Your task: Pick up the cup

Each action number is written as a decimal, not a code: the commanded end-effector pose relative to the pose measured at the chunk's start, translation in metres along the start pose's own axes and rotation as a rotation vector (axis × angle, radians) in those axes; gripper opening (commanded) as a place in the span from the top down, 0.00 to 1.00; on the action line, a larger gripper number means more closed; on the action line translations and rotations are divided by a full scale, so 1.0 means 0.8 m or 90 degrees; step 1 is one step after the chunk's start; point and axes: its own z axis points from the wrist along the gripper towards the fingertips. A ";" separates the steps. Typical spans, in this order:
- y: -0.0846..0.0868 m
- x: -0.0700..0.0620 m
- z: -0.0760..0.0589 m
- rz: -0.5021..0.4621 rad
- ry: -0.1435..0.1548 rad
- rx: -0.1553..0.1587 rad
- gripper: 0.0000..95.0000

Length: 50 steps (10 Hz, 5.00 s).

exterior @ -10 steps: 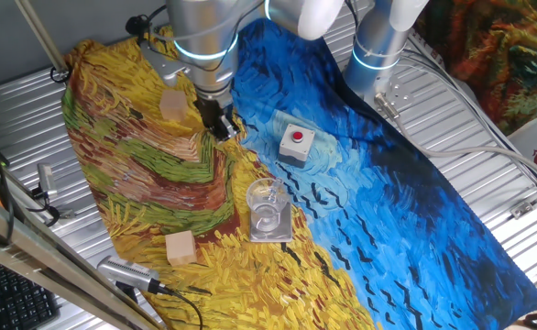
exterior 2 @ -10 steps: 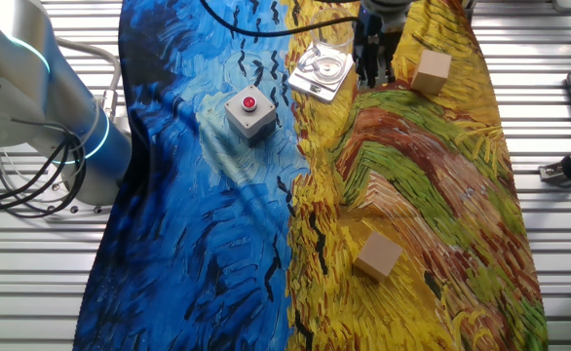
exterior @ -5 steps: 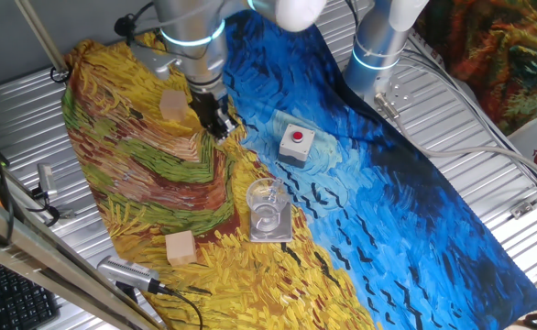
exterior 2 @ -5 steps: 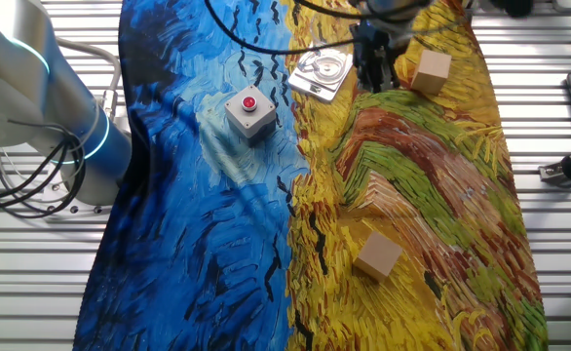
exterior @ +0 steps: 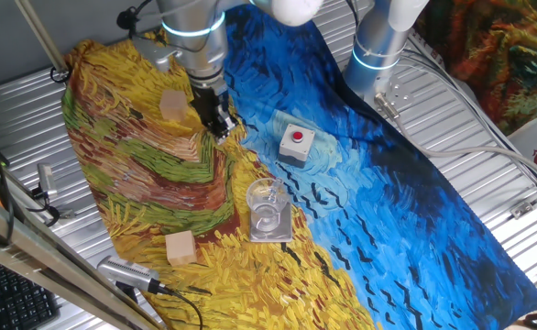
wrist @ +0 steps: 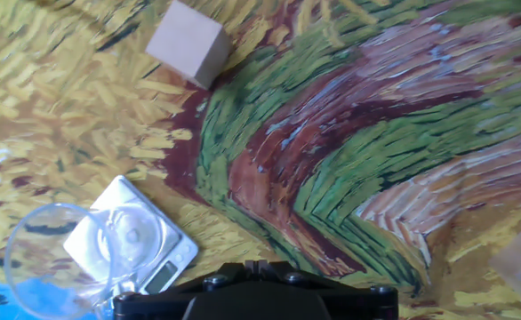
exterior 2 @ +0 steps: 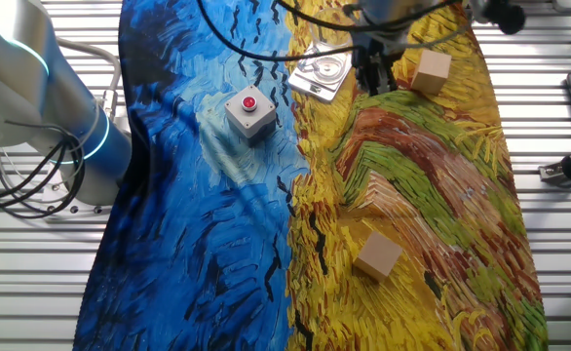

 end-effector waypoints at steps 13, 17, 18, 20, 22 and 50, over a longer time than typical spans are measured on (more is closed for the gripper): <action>0.013 0.026 -0.016 0.047 -0.005 0.073 1.00; 0.051 0.017 -0.026 0.072 0.002 0.067 1.00; 0.065 0.013 -0.028 0.079 0.001 0.066 1.00; 0.088 0.005 -0.021 0.091 -0.005 0.060 1.00; 0.115 -0.005 -0.016 0.106 -0.004 0.063 1.00; 0.198 0.004 -0.018 0.090 -0.002 0.062 0.00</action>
